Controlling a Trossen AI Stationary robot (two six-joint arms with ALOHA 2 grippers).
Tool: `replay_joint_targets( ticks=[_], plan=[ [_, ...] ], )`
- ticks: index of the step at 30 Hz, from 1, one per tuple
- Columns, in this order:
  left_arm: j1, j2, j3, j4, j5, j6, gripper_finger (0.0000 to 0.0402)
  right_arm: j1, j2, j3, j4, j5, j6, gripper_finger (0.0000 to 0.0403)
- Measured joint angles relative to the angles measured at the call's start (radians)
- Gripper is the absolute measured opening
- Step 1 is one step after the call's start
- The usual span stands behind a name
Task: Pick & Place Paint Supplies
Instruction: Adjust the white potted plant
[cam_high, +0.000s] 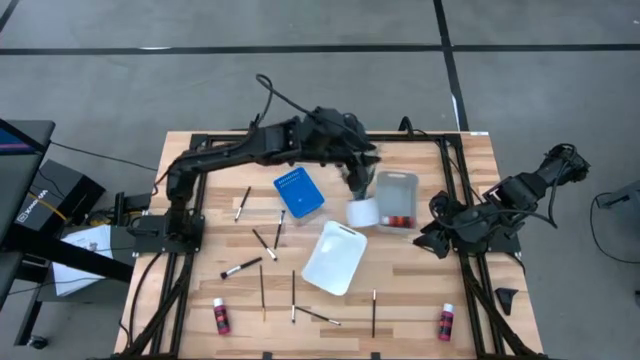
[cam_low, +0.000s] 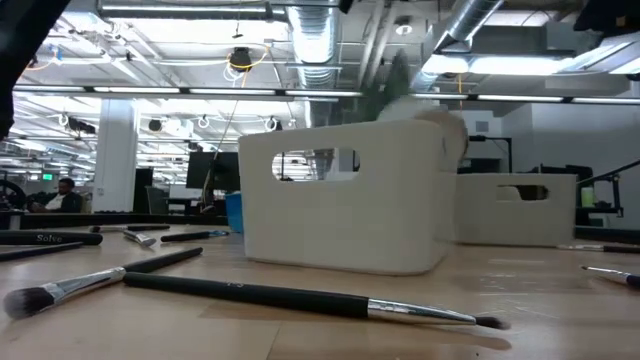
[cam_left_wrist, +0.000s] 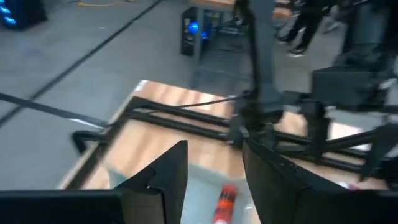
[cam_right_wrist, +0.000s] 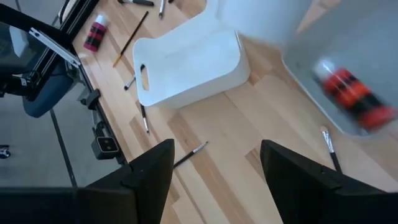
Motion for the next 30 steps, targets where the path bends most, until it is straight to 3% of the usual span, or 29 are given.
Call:
replay_joint_targets(
  ticks=[20,27,30],
  plan=[
    [0.014,-0.062,-0.002,-0.004,-0.015,0.111,0.0144,-0.001,0.0,0.0,-0.015,0.092,0.008,0.0235],
    [0.026,-0.074,-0.001,-0.125,-0.006,0.114,0.0146,-0.001,0.0,0.0,-0.028,0.093,0.01,0.0235],
    [0.048,-0.062,-0.068,-0.151,0.027,0.117,0.0148,-0.001,0.0,0.0,-0.028,0.093,0.009,0.0235]
  ],
)
